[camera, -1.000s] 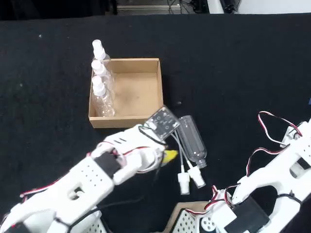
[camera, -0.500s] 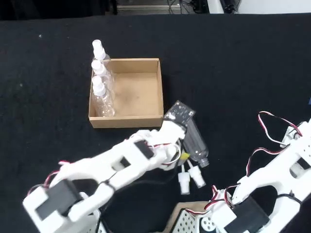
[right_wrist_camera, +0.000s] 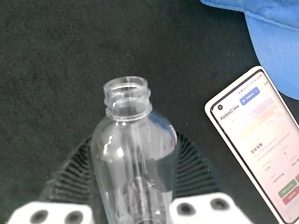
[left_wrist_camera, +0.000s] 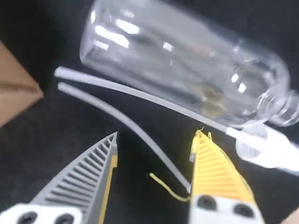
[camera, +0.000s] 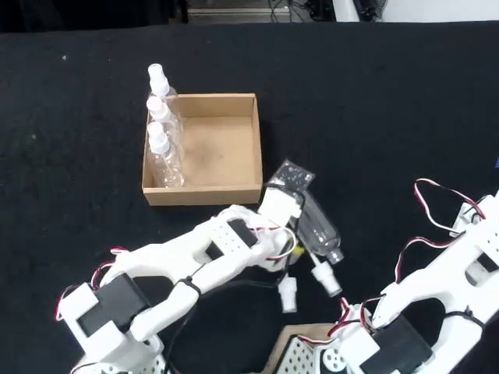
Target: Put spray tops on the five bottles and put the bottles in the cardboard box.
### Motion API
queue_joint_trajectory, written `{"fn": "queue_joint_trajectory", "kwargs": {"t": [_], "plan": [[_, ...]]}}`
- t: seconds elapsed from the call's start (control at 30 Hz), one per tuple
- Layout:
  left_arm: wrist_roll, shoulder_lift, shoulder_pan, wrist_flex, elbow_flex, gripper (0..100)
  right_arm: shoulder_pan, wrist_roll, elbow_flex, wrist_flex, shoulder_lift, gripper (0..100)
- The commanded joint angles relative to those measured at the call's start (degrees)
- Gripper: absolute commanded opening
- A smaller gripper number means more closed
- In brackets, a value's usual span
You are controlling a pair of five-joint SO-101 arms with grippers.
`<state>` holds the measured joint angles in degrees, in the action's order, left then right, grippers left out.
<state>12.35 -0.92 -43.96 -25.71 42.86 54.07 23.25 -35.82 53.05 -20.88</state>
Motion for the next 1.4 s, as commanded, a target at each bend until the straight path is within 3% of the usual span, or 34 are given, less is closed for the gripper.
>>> {"fn": "queue_joint_trajectory", "kwargs": {"t": [0.0, 0.23, 0.47, 0.67, 0.83, 1.03, 1.27, 1.37], "plan": [[-1.85, -3.08, 0.04, -8.26, -3.21, 24, 0.70, 0.53, 2.68, -1.49, -0.31, 2.2], [-11.96, -10.99, 0.13, -21.80, -2.68, 24, 0.70, 0.53, 2.68, -1.49, -0.31, 2.2], [-14.86, -17.58, 2.95, -28.57, -2.33, 24, 0.79, 0.53, 2.59, -1.49, -0.31, 2.2], [-14.51, -19.16, 10.51, -20.57, 4.35, 24, 0.70, 0.53, 2.59, -1.49, -0.31, 2.2], [-13.54, -19.25, 10.33, -16.88, 3.47, 24, 0.70, 0.53, 2.68, -1.49, -0.31, 2.3], [-6.59, -18.11, 9.10, -15.12, 0.84, 24, 0.70, 0.53, 2.68, -1.49, -0.31, 2.3], [-5.80, -10.64, 10.33, -4.04, 7.16, 24, 0.70, 0.53, 2.77, -1.49, -0.31, 2.3], [-5.80, -11.43, 11.30, -6.24, 7.34, 24, 0.70, 0.53, 2.77, -1.49, -0.31, 2.3]]}}
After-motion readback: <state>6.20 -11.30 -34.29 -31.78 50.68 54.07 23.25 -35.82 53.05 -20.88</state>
